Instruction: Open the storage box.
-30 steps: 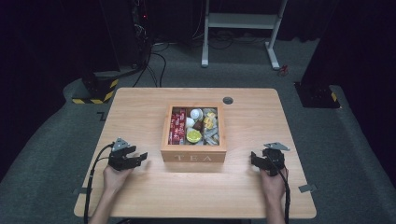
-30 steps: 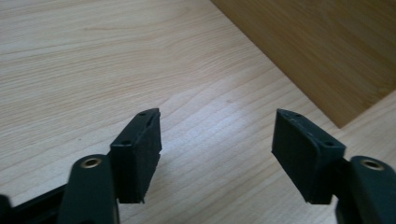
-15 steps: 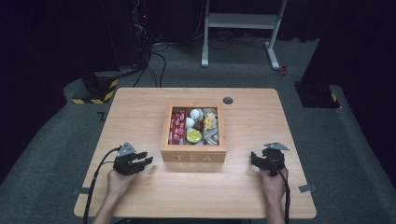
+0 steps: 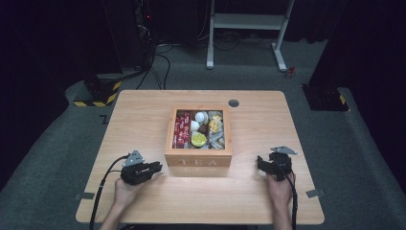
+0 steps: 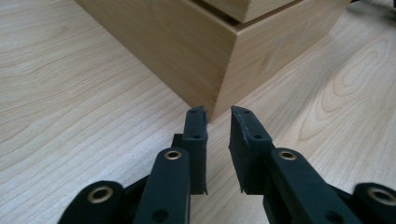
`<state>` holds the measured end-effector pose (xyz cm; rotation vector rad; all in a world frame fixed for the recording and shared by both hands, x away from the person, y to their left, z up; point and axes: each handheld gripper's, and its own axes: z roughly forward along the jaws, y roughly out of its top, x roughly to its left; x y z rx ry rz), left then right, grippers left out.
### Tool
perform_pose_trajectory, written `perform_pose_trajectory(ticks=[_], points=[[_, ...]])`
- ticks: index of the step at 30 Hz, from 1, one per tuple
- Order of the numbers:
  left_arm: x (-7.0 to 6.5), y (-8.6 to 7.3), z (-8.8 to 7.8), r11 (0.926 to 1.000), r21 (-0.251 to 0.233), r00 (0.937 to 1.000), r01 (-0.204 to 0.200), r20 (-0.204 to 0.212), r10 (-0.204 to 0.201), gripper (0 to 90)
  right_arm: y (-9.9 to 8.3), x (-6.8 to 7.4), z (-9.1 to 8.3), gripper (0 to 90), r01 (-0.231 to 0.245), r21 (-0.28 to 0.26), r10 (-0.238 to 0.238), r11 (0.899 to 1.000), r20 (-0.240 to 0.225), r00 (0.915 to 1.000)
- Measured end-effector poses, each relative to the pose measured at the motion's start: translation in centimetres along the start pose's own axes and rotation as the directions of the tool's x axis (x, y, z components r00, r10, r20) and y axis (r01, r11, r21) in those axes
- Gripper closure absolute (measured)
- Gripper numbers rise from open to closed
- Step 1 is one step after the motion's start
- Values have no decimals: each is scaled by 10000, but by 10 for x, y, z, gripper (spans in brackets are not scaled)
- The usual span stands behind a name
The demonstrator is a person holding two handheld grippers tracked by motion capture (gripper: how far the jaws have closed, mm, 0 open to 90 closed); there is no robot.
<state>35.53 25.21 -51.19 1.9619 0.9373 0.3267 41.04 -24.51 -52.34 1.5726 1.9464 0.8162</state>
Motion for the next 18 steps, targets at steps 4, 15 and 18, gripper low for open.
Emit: perform_pose_trajectory(ticks=[4, 15, 18], points=[[-3, 2, 1, 9999, -63, 9999, -107, 41, 108, 824, 0, 0, 0, 245, -4, 4, 4, 10000, 3, 10000], [-12, 10, 7, 9990, -322, 9984, -324, 443, 338, 897, 0, 0, 0, 244, -5, 3, 5, 10000, 3, 10000], [-13, 11, 9, 9990, -294, 9984, -347, 437, 359, 900, 0, 0, 0, 244, 2, -1, -2, 10000, -2, 10000]])
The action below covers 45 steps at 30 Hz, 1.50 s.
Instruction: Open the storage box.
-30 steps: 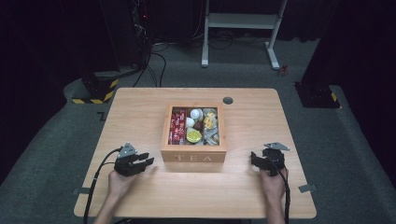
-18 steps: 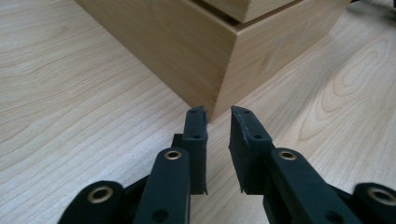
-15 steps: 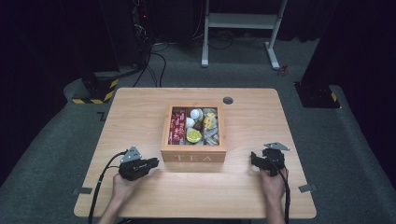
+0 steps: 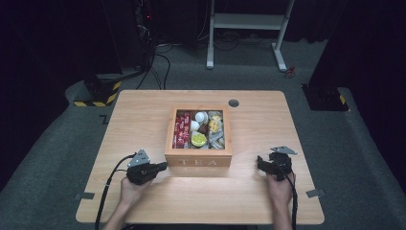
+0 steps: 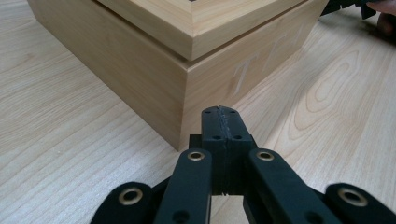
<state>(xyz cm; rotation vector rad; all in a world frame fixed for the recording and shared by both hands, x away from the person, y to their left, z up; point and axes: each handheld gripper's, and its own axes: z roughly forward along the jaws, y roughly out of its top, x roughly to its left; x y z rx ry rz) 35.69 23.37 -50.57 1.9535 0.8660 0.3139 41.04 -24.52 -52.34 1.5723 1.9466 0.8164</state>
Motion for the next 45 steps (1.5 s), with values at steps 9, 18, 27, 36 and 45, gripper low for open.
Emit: perform_pose_trajectory(ticks=[9, 18, 27, 36, 45], points=[[0, 3, 5, 9997, -83, 9997, 237, -82, -237, 900, 0, 0, 0, 244, -2, 0, 2, 10000, 1, 10000], [-2, 7, 10, 9999, -20, 9996, 121, -254, -122, 900, 0, 0, 0, 244, -1, 0, 1, 10000, 0, 10000], [-6, 14, 14, 10000, -17, 9994, -97, -329, 96, 900, 0, 0, 0, 244, -6, 5, 6, 10000, 6, 10000], [-6, 16, 12, 9998, -198, 9997, -33, -242, 28, 900, 0, 0, 0, 244, -4, 5, 4, 10000, 4, 10000], [-8, 20, 10, 9994, -360, 9998, 7, -203, -14, 900, 0, 0, 0, 244, 2, 1, -2, 10000, 0, 10000]])
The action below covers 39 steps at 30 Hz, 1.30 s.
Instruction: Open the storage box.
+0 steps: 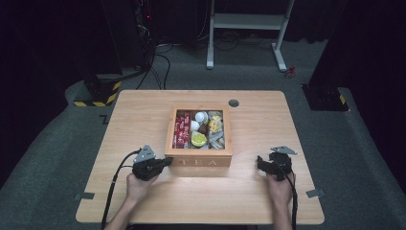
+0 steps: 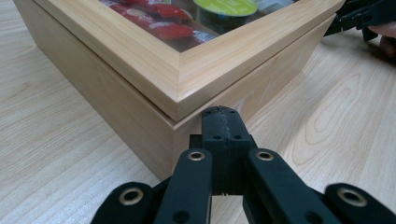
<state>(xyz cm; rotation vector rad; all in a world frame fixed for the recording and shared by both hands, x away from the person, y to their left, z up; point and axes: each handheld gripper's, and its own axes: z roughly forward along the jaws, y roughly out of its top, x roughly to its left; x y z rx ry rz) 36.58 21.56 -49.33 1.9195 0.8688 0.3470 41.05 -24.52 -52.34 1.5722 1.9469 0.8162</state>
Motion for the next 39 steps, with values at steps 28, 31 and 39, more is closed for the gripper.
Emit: perform_pose_trajectory(ticks=[28, 31, 39], points=[[-2, 14, 0, 9992, -385, 9999, 97, -82, -100, 900, 0, 0, 0, 244, 3, -2, -3, 10000, -3, 10000], [-1, 16, -1, 9989, -460, 9999, 60, -97, -65, 900, 0, 0, 0, 244, 4, 0, -4, 10000, -4, 10000], [0, 27, -5, 9971, -759, 9999, 37, -146, -48, 900, 0, 0, 0, 244, 69, -7, -69, 10000, -30, 10000]])
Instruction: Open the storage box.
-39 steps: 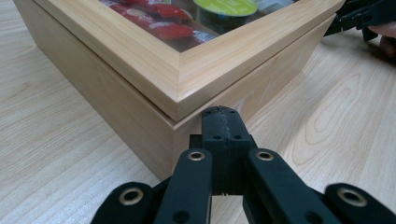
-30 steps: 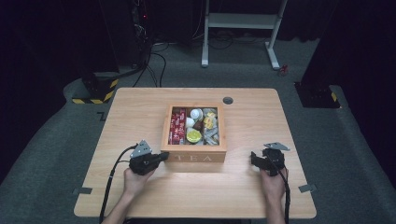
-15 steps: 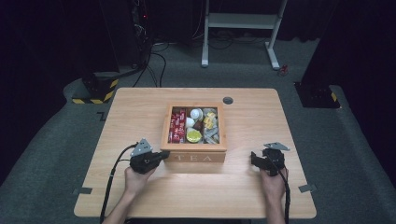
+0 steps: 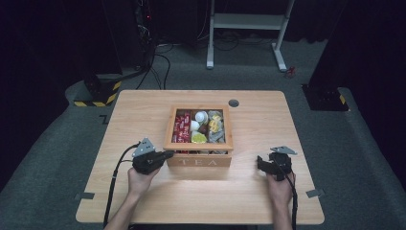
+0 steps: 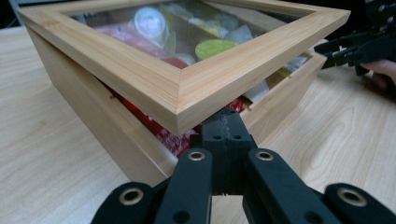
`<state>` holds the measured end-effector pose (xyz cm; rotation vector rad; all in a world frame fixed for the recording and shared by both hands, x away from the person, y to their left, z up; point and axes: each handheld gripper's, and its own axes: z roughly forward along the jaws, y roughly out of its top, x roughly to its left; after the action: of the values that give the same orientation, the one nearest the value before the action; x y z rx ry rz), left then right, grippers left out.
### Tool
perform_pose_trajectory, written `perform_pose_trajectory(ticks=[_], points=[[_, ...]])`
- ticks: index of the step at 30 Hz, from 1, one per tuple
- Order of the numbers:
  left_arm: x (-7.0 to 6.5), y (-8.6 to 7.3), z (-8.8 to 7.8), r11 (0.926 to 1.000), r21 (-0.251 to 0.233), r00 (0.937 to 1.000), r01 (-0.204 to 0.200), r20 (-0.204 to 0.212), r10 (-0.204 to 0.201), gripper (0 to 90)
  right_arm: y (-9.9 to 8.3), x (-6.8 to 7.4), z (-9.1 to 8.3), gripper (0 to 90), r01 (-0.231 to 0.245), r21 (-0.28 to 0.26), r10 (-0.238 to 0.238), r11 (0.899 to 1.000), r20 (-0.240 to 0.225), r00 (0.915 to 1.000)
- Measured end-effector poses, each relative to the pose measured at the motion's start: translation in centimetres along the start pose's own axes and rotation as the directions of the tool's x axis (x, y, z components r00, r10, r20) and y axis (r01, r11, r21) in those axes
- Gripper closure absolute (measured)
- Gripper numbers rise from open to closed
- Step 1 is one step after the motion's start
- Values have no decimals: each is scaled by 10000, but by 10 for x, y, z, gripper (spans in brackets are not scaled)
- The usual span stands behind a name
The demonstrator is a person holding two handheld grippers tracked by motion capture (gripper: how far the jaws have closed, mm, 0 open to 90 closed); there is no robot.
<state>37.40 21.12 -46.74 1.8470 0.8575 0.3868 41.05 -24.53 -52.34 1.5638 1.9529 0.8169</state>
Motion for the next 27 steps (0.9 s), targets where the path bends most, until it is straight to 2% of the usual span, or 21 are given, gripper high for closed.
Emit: perform_pose_trajectory(ticks=[14, 18, 27], points=[[2, 16, 1, 9990, -380, 9997, 223, 96, -219, 900, 0, 0, 0, 243, 5, -2, -5, 10000, 3, 10000], [5, 21, 1, 9993, -362, 10000, 85, 30, -84, 900, 0, 0, 0, 243, 1, 0, -1, 10000, 2, 10000], [8, 34, 3, 9988, -478, 10000, 52, 8, -51, 900, 0, 1, 0, 248, 62, -13, -62, 10000, -31, 10000]])
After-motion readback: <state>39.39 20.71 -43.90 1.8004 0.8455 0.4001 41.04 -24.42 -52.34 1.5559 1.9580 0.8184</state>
